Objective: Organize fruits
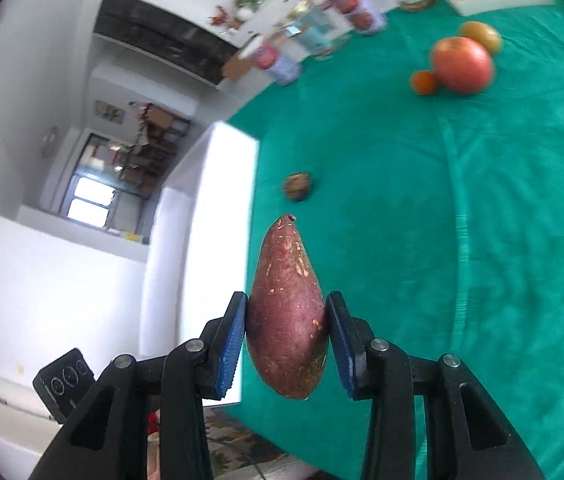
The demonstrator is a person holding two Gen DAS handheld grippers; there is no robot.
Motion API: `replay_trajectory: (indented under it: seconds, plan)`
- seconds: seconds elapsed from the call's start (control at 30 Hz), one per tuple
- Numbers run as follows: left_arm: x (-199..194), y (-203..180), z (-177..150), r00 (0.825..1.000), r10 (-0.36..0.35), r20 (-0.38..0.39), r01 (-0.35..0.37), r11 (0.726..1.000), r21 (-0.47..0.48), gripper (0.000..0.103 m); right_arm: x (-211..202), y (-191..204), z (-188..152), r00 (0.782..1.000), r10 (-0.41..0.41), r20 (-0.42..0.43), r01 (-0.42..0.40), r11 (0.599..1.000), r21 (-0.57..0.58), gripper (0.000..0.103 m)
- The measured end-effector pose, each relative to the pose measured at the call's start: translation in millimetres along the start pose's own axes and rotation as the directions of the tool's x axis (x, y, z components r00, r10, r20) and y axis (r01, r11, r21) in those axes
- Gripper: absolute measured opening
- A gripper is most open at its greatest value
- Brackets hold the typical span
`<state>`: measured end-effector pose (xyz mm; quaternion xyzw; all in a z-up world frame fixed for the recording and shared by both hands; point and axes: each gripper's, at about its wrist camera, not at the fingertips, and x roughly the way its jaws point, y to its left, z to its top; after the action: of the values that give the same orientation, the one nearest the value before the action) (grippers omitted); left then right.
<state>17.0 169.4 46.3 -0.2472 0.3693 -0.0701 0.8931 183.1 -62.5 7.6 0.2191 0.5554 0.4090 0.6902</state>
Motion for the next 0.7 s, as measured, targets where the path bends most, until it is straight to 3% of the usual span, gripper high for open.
replay_trajectory:
  seconds: [0.1, 0.2, 0.27, 0.37, 0.5, 0.57, 0.6, 0.63, 0.7]
  plan:
    - [-43.3, 30.7, 15.3, 0.989, 0.107, 0.1, -0.103, 0.994, -0.041, 0.03, 47.3, 68.9, -7.9, 0.992, 0.106, -0.064, -0.112, 0.989, -0.095, 0.04]
    - [-62.8, 75.3, 19.7, 0.945, 0.297, 0.137, -0.286, 0.954, -0.092, 0.03, 99.9, 124.4, -18.7, 0.978, 0.156, -0.141, -0.18, 0.968, -0.175, 0.04]
    - [-61.4, 109.4, 19.4, 0.908, 0.404, 0.111, -0.391, 0.912, -0.128, 0.03, 138.0, 150.9, -27.1, 0.973, 0.139, -0.182, -0.178, 0.959, -0.22, 0.04]
    - [-52.8, 154.7, 12.1, 0.859, 0.509, 0.052, -0.494, 0.851, -0.178, 0.03, 195.1, 171.3, -42.2, 0.967, 0.087, -0.239, -0.15, 0.954, -0.26, 0.04]
    - [-43.7, 188.3, 0.0, 0.813, 0.583, -0.005, -0.57, 0.792, -0.219, 0.032, 247.0, 175.6, -65.9, 0.956, 0.009, -0.293, -0.098, 0.952, -0.29, 0.041]
    - [-42.5, 196.2, -4.7, 0.795, 0.606, -0.019, -0.594, 0.772, -0.229, 0.034, 251.9, 177.9, -73.8, 0.964, -0.028, -0.264, -0.07, 0.932, -0.355, 0.041]
    - [-43.0, 197.6, -6.3, 0.788, 0.615, -0.02, -0.602, 0.764, -0.23, 0.044, 250.9, 180.3, -76.4, 0.969, -0.041, -0.244, -0.057, 0.923, -0.381, 0.043]
    - [-42.1, 197.5, -7.4, 0.781, 0.625, -0.02, -0.611, 0.757, -0.232, 0.061, 248.6, 180.2, -76.2, 0.972, -0.038, -0.231, -0.056, 0.92, -0.388, 0.044]
    - [-41.9, 192.7, -7.3, 0.761, 0.649, -0.002, -0.63, 0.737, -0.244, 0.078, 233.5, 175.8, -73.9, 0.982, -0.004, -0.187, -0.069, 0.922, -0.381, 0.049]
